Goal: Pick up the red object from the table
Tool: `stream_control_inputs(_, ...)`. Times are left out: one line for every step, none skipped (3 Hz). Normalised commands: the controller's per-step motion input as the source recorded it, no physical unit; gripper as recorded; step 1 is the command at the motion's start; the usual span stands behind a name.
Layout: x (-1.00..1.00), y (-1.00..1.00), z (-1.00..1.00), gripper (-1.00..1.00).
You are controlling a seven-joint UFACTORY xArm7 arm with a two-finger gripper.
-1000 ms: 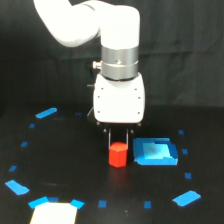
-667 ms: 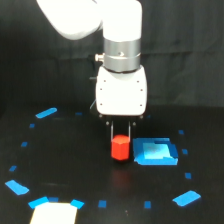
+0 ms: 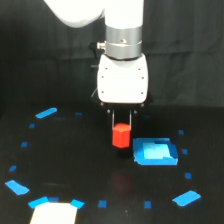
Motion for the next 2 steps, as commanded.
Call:
stream_control_inputs(-0.08,-0.14,1.0,-1.0)
stream_control_inputs(-0.3,0.6,1.0,-0.78)
